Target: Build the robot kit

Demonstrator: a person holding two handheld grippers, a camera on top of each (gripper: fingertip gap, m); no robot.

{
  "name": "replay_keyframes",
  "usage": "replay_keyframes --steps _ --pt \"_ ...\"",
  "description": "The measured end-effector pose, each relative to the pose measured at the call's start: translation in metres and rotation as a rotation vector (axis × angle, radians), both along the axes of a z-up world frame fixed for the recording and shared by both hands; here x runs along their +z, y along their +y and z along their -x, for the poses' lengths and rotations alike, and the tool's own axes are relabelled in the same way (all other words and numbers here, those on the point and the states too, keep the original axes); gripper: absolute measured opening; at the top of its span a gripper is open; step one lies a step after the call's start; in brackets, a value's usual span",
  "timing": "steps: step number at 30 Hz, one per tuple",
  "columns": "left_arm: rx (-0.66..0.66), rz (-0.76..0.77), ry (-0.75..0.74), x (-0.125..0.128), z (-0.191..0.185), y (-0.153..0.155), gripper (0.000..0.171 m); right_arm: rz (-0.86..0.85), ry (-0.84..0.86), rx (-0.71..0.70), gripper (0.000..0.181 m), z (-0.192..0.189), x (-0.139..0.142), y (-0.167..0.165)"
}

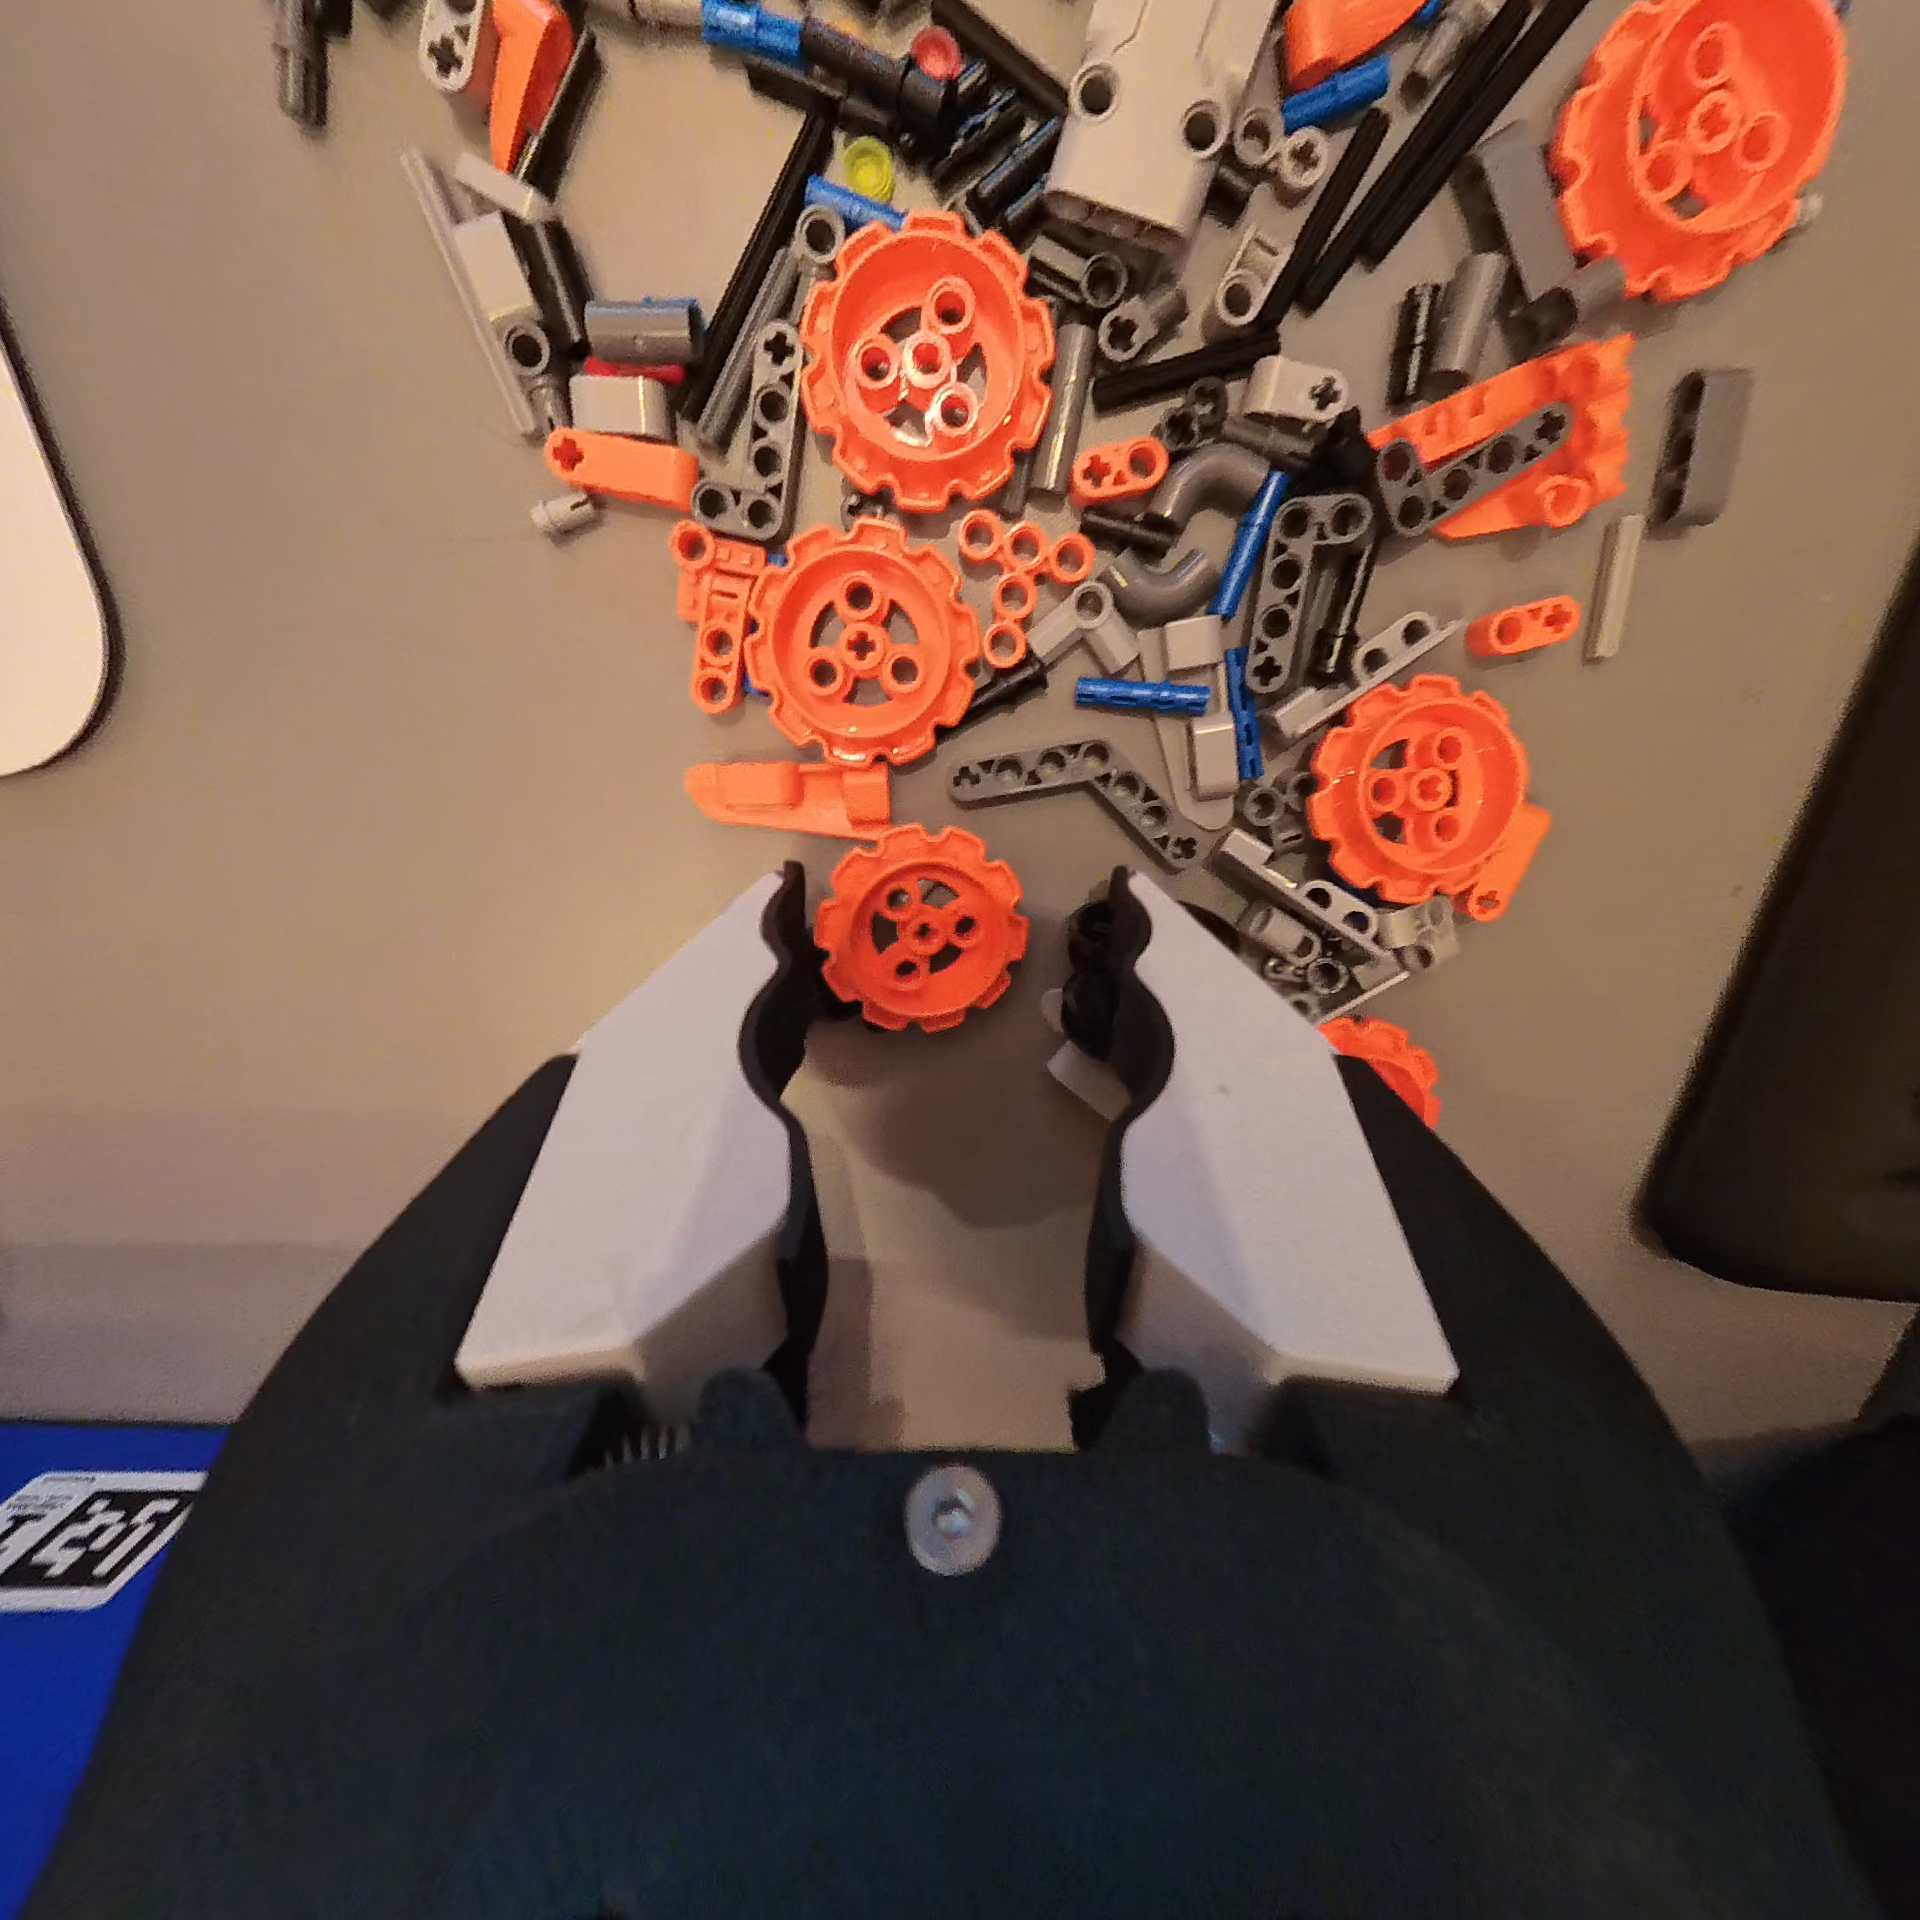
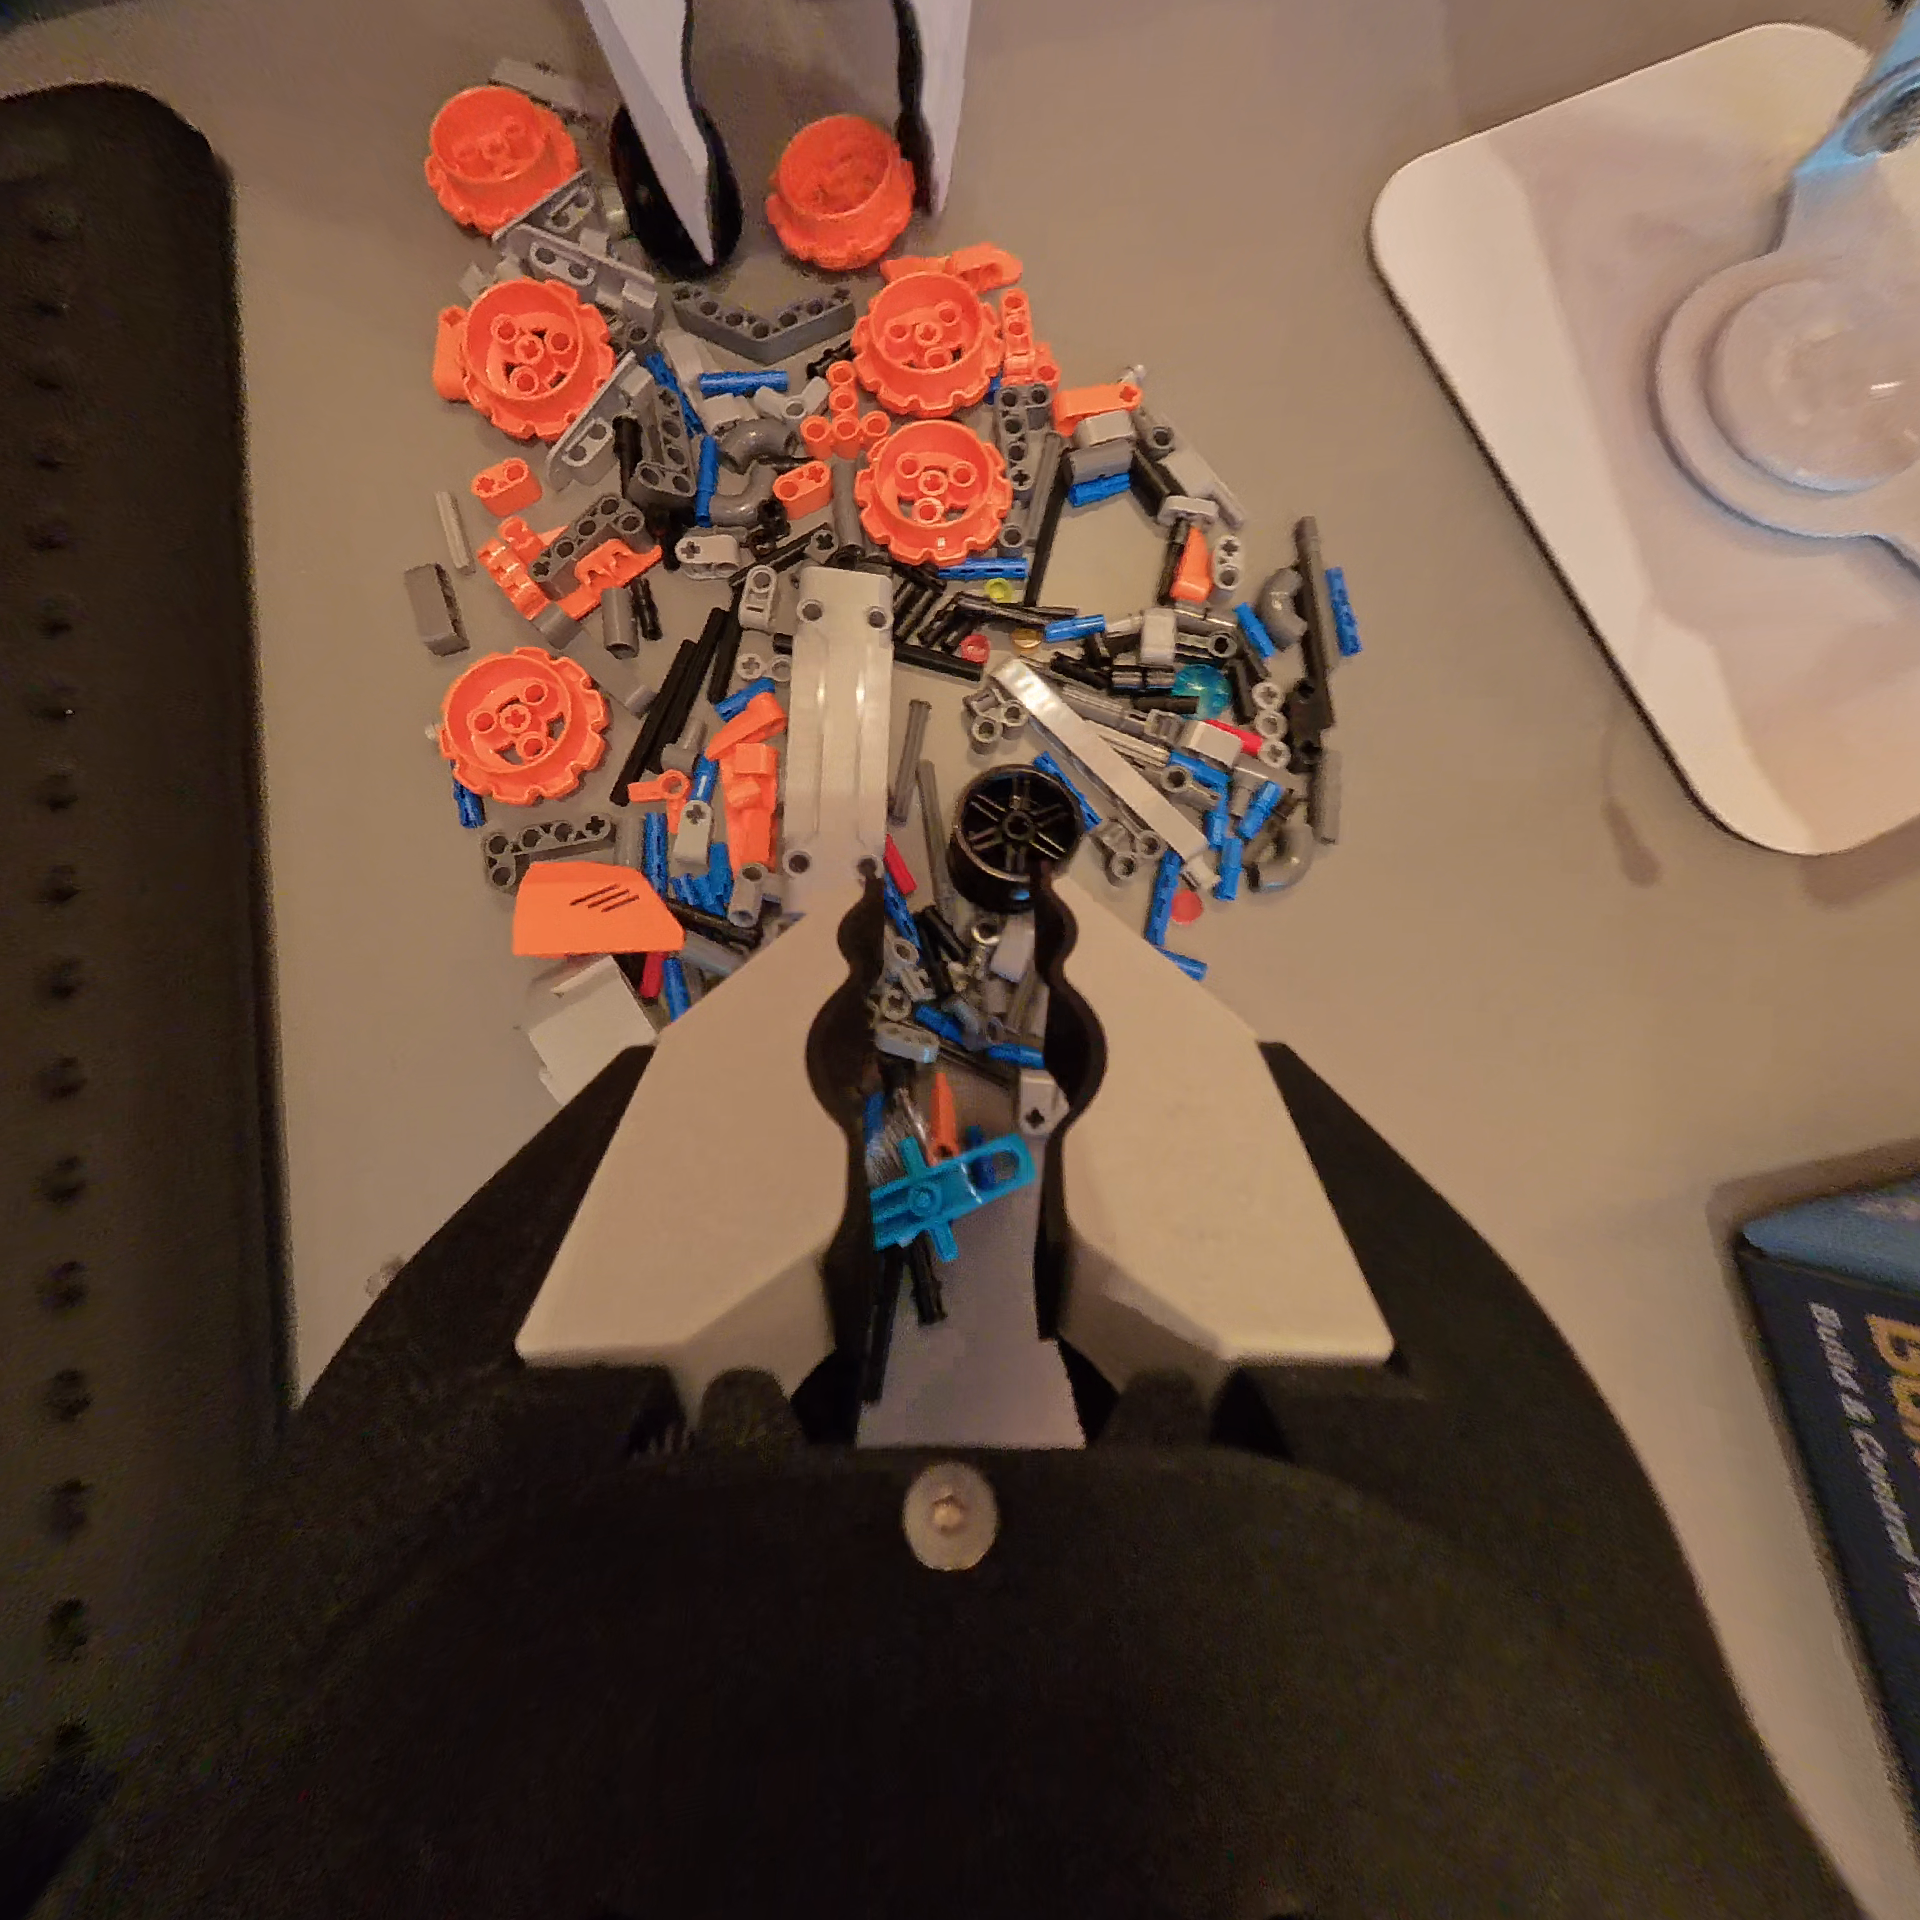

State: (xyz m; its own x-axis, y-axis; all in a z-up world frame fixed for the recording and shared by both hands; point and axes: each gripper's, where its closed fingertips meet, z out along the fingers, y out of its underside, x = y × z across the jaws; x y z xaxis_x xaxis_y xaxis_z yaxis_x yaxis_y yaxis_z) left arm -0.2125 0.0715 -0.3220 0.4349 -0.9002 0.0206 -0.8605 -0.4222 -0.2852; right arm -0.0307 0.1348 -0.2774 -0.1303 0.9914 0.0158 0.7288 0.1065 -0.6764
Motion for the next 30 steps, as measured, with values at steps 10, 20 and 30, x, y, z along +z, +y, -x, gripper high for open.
replay_keyframes --steps 10,20,30 --pt "0.012 -0.068 -0.046 0.011 -0.003 0.011 0.052 -0.002 0.224 -0.224 0.025 -0.042 0.050 0.053" --pt "0.003 -0.145 -0.069 0.019 -0.009 0.022 0.050 -0.057 0.248 -0.292 0.022 -0.068 0.059 0.069" --pt "-0.043 -0.192 -0.099 0.021 -0.025 0.027 0.044 -0.041 0.461 -0.416 0.016 -0.127 0.094 0.093"
